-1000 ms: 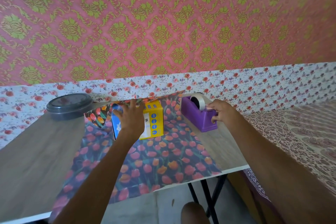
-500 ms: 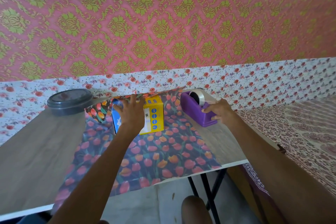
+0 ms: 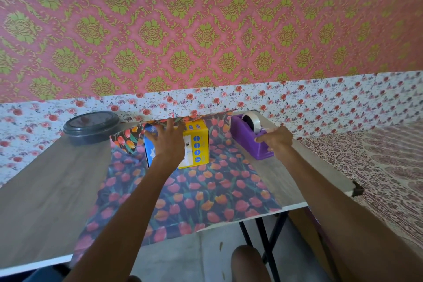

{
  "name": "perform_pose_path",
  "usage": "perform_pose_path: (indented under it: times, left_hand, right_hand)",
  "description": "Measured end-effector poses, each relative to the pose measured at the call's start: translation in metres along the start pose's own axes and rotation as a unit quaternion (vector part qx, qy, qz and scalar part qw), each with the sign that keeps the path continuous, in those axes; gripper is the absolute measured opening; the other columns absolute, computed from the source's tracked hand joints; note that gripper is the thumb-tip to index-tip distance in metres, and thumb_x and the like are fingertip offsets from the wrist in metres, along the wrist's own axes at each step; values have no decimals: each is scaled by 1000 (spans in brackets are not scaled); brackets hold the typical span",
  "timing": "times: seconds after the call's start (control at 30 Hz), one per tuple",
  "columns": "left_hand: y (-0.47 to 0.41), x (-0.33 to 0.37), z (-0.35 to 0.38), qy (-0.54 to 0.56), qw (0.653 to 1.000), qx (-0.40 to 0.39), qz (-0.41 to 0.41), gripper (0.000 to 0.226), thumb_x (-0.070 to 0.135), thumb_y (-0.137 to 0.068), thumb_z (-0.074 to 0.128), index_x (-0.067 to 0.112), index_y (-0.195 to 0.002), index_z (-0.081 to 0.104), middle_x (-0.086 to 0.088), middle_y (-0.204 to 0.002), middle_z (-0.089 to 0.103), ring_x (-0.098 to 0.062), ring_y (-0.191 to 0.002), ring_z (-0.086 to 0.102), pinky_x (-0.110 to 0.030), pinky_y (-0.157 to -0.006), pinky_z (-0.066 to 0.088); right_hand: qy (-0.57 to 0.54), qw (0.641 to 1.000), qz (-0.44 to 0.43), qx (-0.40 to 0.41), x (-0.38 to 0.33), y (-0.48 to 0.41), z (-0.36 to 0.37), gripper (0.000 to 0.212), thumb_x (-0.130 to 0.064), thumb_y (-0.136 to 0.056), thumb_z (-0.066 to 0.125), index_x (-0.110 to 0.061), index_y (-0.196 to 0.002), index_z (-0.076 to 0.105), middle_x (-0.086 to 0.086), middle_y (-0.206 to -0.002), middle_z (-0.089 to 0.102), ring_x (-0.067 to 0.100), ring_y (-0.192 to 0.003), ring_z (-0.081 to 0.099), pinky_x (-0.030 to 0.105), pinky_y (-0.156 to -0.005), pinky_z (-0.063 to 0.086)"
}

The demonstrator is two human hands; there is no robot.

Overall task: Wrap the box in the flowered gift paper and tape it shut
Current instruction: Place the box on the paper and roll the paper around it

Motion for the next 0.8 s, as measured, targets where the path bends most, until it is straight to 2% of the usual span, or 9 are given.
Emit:
perform_pose_path:
  times: [0.17,0.27,0.37,0.47,0.53,0.6,0.67,0.73,0.8]
  left_hand:
    - [0,1,1,-3,1000,-1,-1,65,2,-89,53,28,-146,35,-11,-148,26,-43,-135,28,-71,-108,17]
    - [0,0,0,-1,1000,-4,-3,66,1,-89,53,28,-146,35,-11,-149,25,-43,-135,28,-72,-109,16]
    - [0,0,0,-3,1000,-5,0,65,2,-89,53,28,-147,34,-11,-150,24,-43,-136,27,-72,-108,17]
    - [0,1,0,-7,1000,-6,-4,65,3,-90,52,28,-147,33,-11,-150,24,-43,-136,27,-71,-108,18]
    - [0,1,0,-8,1000,-7,-3,64,3,-90,51,28,-147,33,-11,-150,24,-43,-136,27,-72,-108,18]
    - [0,1,0,-6,1000,-7,0,64,4,-91,51,28,-147,33,-10,-150,25,-43,-136,28,-72,-108,17]
    - [1,1,-1,-3,1000,-5,2,65,4,-90,53,28,-146,33,-10,-148,26,-42,-135,30,-73,-108,17]
    - [1,1,-1,-2,1000,-4,3,66,4,-88,54,28,-146,33,-10,-147,27,-40,-134,32,-73,-108,16]
    - [1,1,-1,-2,1000,-5,4,67,3,-88,54,28,-146,32,-10,-148,26,-40,-135,31,-73,-108,16]
  right_hand:
    - [-57,996,12,73,4,13,8,59,-19,-63,92,2,-110,63,17,-111,67,32,-99,68,43,-81,59]
    - [-82,994,20,70,1,16,11,56,-19,-66,91,2,-110,63,17,-112,68,31,-97,67,42,-82,59]
    - [-167,984,69,8,0,9,4,57,-20,-72,87,1,-118,59,15,-110,64,29,-84,61,41,-72,58]
    - [-200,975,96,-24,-5,-7,-8,48,-13,-73,82,1,-115,62,13,-112,65,27,-89,62,37,-49,54]
    - [-185,979,81,-23,-7,-20,-12,41,-8,-77,78,1,-114,63,14,-106,67,22,-87,64,32,-46,53]
    - [-156,985,67,-33,-10,-26,-14,36,-7,-82,75,2,-115,63,13,-95,68,17,-75,64,31,-48,52]
    - [-120,991,52,-25,-16,-22,-20,32,-4,-83,75,4,-112,65,13,-83,66,16,-67,63,30,-53,54]
    - [-97,993,32,-53,-25,-16,-24,24,2,-87,69,5,-111,65,11,-69,57,14,-58,55,26,-56,50]
    - [-58,994,22,-95,-31,-13,-24,19,4,-92,61,7,-112,61,8,-61,46,12,-54,44,21,-52,40]
Point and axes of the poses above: each hand's wrist, its own y-axis away from the middle knuckle, its own z-axis out of the palm, x = y × z, the point moved 5 cm from there along -y, towards the middle knuckle
